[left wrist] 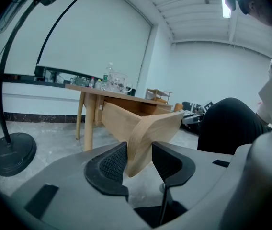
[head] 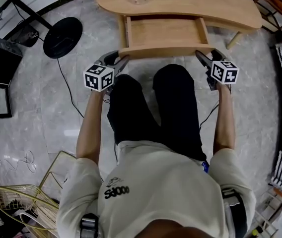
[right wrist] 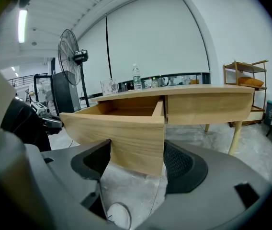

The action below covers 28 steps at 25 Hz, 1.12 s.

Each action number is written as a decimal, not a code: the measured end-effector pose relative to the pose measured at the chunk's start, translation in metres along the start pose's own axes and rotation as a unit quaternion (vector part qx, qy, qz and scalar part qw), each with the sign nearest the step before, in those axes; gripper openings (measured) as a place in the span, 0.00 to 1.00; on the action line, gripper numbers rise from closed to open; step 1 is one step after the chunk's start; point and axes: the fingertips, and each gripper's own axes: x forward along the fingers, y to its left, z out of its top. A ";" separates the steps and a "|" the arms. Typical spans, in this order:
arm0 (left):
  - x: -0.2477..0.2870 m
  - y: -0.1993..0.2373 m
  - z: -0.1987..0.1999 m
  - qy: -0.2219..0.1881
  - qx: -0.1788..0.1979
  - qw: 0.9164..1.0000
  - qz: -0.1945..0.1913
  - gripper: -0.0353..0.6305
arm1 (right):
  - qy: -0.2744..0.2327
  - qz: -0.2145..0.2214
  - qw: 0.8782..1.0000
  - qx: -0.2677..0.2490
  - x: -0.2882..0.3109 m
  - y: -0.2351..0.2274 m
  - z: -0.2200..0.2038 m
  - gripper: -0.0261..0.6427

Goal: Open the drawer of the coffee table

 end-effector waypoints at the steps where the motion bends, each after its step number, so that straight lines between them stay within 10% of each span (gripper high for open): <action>1: -0.001 -0.002 -0.001 -0.001 0.001 1.000 -0.001 0.32 | -0.001 0.000 1.000 0.000 -0.002 0.001 -0.001 0.49; 28: 0.001 -0.005 -0.039 0.018 0.034 0.999 -0.010 0.34 | 0.037 0.034 0.999 0.003 -0.002 0.001 -0.036 0.50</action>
